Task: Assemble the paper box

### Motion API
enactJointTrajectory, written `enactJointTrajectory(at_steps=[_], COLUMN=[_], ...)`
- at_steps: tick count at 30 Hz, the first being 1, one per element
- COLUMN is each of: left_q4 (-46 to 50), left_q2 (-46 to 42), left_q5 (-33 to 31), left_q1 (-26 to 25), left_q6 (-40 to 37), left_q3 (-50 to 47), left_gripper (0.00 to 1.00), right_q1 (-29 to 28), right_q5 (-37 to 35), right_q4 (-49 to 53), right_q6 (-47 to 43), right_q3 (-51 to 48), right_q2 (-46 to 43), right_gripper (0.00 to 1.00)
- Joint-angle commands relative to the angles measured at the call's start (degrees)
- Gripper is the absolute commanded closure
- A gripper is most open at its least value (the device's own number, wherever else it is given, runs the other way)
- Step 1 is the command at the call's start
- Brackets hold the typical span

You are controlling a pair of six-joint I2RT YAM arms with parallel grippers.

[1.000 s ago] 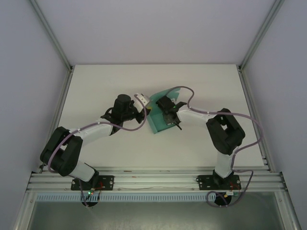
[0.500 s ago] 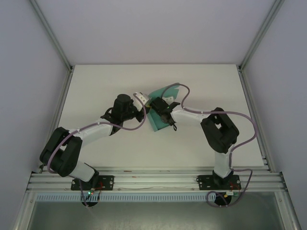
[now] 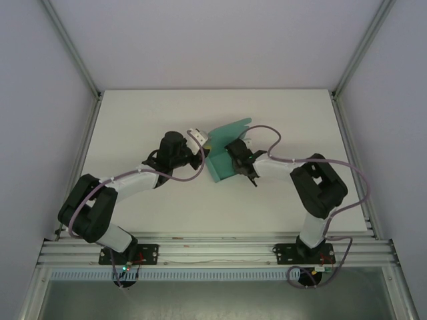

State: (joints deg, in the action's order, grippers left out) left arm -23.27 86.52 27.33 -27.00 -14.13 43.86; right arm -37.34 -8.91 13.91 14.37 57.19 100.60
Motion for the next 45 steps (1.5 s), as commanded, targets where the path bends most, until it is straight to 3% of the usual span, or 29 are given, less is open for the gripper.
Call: enactJointTrajectory(at_steps=[1,5,9,15,19,24,30,31,34,38,45], left_q4=[-2.7,-2.9,-2.3,-2.2,-1.6,-1.2,-1.7,-1.7,-1.6,-2.5,-2.4], left_q2=[0.7,1.4,2.5,3.2,3.2,3.1,3.5,3.6,3.6,3.5,4.9], left_q5=[2.6,4.4,6.9,10.9,13.0,15.9,15.7,15.7,14.8,13.7,12.0], left_q1=[-0.1,0.1,0.5,1.4,1.6,1.9,1.9,2.0,2.0,2.4,2.6], left_q6=[-2.1,-2.4,-2.5,-3.5,-4.7,-5.8,-5.9,-5.8,-5.8,-5.2,-4.4], left_q3=[-0.2,0.0,0.8,1.1,1.4,1.6,1.9,2.0,2.0,1.7,2.8], left_gripper=[1.0,1.0,1.0,1.0,1.0,1.0,1.0,1.0,1.0,1.0,1.0], right_q1=[1.5,4.7,8.1,19.6,26.4,28.4,28.5,28.5,28.5,28.5,28.4], right_q5=[6.1,9.7,11.2,30.3,46.7,55.8,61.8,62.6,61.1,58.7,53.2], right_q4=[-4.1,-6.2,-6.7,-7.5,1.4,15.3,34.7,36.7,37.0,35.8,32.1], right_q6=[-0.7,-1.5,-4.5,-23.7,-39.0,-59.7,-71.1,-72.3,-72.3,-71.6,-67.7], right_q3=[-1.6,-4.5,-7.4,-9.0,-1.1,10.3,25.2,26.0,25.7,23.2,21.4], right_q2=[-7.3,-14.3,-21.2,-27.1,-21.5,-11.1,0.1,1.0,1.6,-0.2,-2.6], right_gripper=[0.35,0.0,0.0,0.0,0.0,0.0,0.2,0.26,0.58,0.62,0.83])
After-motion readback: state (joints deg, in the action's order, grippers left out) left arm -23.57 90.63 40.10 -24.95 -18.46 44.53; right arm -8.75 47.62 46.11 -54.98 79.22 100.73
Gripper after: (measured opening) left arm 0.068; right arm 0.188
